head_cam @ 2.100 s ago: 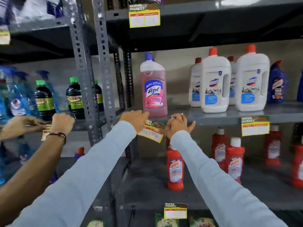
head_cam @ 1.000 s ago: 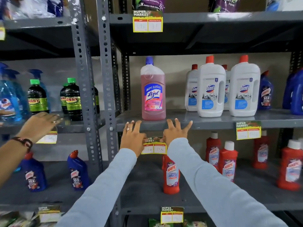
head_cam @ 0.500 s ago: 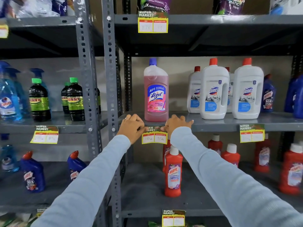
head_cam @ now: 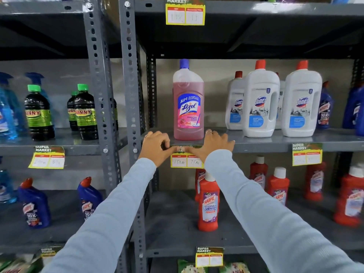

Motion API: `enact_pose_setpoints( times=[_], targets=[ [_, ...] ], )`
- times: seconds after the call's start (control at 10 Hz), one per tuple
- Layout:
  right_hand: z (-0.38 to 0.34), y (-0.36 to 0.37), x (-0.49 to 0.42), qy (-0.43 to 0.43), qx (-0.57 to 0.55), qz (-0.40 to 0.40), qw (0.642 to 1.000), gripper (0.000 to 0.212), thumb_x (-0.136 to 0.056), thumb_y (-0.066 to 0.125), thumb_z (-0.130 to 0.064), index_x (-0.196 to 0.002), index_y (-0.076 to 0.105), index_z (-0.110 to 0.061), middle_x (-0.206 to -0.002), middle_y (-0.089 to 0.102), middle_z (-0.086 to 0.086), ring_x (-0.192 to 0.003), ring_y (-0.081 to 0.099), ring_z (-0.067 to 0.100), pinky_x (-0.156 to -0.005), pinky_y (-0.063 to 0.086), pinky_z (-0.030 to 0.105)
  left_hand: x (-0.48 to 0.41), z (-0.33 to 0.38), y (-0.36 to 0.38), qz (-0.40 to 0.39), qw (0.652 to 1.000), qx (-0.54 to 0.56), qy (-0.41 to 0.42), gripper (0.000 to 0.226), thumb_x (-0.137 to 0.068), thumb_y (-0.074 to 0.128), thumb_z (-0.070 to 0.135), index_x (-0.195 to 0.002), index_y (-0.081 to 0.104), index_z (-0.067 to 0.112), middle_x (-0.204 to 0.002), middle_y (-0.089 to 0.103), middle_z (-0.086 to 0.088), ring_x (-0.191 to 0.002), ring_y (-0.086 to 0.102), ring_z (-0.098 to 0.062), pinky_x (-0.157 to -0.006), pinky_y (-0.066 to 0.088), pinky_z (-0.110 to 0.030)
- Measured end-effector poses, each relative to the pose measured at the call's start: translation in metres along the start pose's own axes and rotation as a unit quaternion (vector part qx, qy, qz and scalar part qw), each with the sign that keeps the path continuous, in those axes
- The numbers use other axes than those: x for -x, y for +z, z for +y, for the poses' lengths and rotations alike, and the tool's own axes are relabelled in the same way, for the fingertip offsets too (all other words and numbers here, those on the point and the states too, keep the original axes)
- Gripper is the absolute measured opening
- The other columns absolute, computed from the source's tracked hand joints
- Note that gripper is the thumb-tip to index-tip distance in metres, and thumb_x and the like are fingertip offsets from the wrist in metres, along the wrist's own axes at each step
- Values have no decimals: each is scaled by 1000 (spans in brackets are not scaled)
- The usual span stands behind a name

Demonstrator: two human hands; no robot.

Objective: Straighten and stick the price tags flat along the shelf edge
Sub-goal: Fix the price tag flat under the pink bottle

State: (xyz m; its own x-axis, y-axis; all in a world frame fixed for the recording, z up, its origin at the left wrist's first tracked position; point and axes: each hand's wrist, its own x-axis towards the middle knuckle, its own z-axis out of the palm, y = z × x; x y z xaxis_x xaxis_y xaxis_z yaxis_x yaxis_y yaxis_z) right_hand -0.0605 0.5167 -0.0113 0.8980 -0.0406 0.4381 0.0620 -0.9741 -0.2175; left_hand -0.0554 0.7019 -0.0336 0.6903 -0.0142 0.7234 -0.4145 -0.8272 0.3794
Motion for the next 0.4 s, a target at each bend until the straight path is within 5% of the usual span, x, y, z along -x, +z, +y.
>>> enact_pose_setpoints(
  times=[0.2, 0.4],
  targets=[
    [-11, 2, -7, 11, -10, -6, 1000, 91, -69, 56, -73, -138, 34, -19, -138, 49, 5, -131, 39, 35, -107, 31, 60, 1, 2, 0, 40, 998, 45, -2, 37, -71, 79, 23, -59, 44, 18, -73, 64, -9, -82, 57, -32, -72, 49, -44],
    [21, -1, -11, 4, -144, 38, 989, 36, -75, 71, -47, -102, 61, -26, -110, 69, -3, -112, 58, 23, -98, 40, 39, 1, 1, -7, 19, 993, 115, -26, 29, -76, 72, 5, -67, 47, 17, -86, 69, -11, -87, 64, -21, -88, 50, -44]
  ],
)
